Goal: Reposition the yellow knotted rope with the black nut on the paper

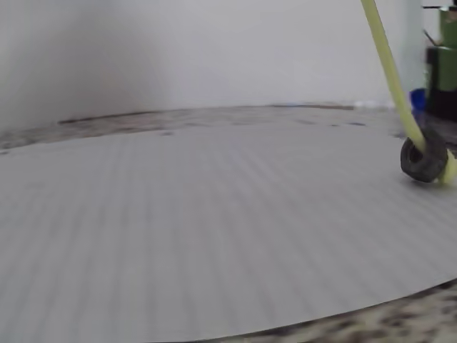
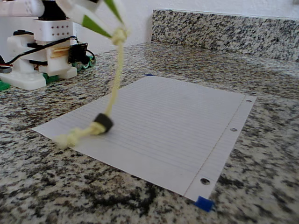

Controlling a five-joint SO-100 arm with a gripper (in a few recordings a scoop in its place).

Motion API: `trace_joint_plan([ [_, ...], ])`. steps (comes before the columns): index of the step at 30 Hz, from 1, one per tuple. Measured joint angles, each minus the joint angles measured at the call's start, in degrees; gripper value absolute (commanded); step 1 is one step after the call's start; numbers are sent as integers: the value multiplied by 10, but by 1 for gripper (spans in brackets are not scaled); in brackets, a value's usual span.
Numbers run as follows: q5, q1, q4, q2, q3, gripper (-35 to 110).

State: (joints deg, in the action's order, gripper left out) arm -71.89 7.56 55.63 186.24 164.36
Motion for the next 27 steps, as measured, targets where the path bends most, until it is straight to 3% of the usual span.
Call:
trace_joint_plan([
  [17, 30, -142, 14, 11, 71, 0],
  [22, 31, -168, -31, -4, 103, 0],
  [27, -65, -170, -52, -11, 108, 0],
])
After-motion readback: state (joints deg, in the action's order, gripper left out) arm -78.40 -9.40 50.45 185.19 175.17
